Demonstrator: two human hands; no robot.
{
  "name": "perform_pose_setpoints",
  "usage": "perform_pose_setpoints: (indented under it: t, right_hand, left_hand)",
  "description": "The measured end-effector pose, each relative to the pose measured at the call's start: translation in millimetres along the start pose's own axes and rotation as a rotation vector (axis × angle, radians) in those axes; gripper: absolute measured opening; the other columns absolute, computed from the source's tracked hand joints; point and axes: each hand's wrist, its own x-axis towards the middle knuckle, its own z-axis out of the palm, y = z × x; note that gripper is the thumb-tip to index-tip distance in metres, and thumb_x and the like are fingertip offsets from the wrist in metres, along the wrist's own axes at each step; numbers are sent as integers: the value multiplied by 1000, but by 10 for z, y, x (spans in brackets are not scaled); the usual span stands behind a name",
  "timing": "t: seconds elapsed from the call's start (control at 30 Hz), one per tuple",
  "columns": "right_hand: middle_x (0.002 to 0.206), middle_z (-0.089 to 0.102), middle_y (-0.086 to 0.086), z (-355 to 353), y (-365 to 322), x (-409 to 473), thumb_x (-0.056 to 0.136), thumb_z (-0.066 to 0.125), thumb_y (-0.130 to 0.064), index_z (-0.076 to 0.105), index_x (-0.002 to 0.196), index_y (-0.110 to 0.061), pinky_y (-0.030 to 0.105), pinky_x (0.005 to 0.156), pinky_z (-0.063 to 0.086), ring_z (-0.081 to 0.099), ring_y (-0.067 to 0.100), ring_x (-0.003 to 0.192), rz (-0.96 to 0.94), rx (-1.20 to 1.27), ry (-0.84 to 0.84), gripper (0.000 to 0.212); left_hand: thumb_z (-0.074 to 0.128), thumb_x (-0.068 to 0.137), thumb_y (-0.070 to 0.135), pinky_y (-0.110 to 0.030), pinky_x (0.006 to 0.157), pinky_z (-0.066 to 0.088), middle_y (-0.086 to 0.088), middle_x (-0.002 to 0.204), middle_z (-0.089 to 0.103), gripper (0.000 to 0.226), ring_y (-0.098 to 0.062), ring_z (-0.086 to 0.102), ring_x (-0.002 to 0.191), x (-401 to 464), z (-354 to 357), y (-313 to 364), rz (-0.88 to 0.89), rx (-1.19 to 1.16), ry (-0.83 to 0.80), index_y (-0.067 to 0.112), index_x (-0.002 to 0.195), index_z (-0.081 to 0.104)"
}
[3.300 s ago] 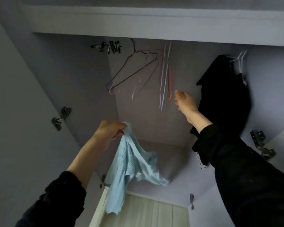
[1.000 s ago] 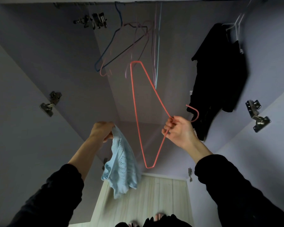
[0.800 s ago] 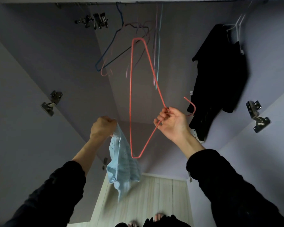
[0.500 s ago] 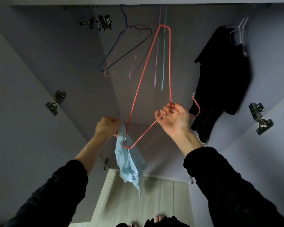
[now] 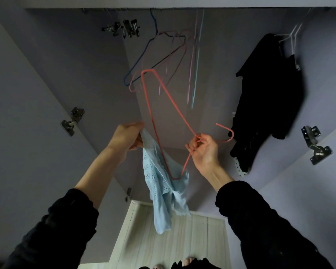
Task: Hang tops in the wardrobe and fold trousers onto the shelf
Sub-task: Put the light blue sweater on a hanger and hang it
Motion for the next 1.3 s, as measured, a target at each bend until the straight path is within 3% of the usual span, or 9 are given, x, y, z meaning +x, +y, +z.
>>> perform_pose_setpoints:
  t: [0.2, 0.37, 0.43, 0.57, 0.7, 0.87, 1.03, 1.2, 1.3]
  right_hand:
    - [37, 38, -6, -224, 96, 86, 94, 32, -10, 40, 63, -13, 28, 68, 39, 35, 6, 34, 11, -170, 23, 31]
    - [37, 40, -6, -225, 26, 193, 93, 33, -3, 41, 63, -12, 27, 68, 41, 36, 5, 36, -66, -324, -29, 33]
    - [39, 41, -8, -193, 37, 227, 93, 34, -2, 42, 62, -10, 26, 65, 42, 36, 4, 37, -92, -405, -58, 33]
    - [36, 41, -7, -211, 1, 275, 92, 38, 1, 43, 57, -10, 26, 56, 34, 33, 2, 36, -176, -718, -98, 38]
    - [36, 38, -6, -108, -57, 268, 92, 43, -2, 43, 50, -13, 23, 47, 26, 32, 2, 35, -276, -1075, -131, 44]
    - [56, 40, 8, 281, -153, 138, 98, 42, -16, 45, 55, -16, 25, 55, 30, 37, 15, 52, -364, -1365, -354, 43]
    - [58, 42, 9, 543, -289, 63, 98, 43, -22, 48, 56, -16, 29, 58, 33, 38, 18, 54, -298, -1578, -531, 42]
    - [53, 38, 2, 601, -398, 22, 98, 43, -22, 52, 62, -10, 24, 49, 29, 33, 13, 47, -266, -1716, -564, 39]
    - [49, 37, -1, 706, -327, -22, 99, 44, -26, 52, 59, -14, 20, 47, 29, 35, 8, 42, -289, -1742, -570, 43]
  left_hand:
    - [52, 94, 25, -21, 45, 33, 5, 40, 53, 26, -7, 47, 34, 52, -362, 147, 20, -154, 42, 17, 69, 54]
    - [53, 92, 18, -24, 49, 32, 0, 44, 50, 24, -5, 43, 30, 100, -612, 115, 46, -84, 161, 17, 69, 56]
    - [55, 91, 17, -20, 46, 34, -4, 53, 46, 26, -8, 43, 36, 122, -686, 106, 85, -37, 230, 19, 65, 54]
    - [57, 91, 18, -24, 58, 36, 6, 46, 49, 29, -13, 46, 53, 173, -893, 73, 207, 166, 319, 12, 62, 56]
    - [59, 90, 16, -23, 67, 36, -3, 70, 53, 16, -11, 48, 66, 150, -922, -3, 299, 435, 285, 9, 75, 61]
    - [63, 87, 19, -23, 69, 35, -5, 78, 60, 15, -21, 56, 80, 99, -752, -71, 335, 674, 215, 9, 77, 65]
    - [65, 85, 18, -23, 70, 34, -2, 74, 59, 11, -19, 56, 79, 73, -691, -96, 370, 712, 189, 9, 82, 70]
    - [61, 89, 24, -25, 71, 36, -3, 82, 61, 16, -20, 56, 83, 88, -853, -36, 324, 679, 305, 10, 90, 70]
    - [63, 87, 23, -21, 72, 36, 0, 81, 62, 13, -16, 58, 83, 30, -738, 12, 396, 663, 232, 14, 88, 72]
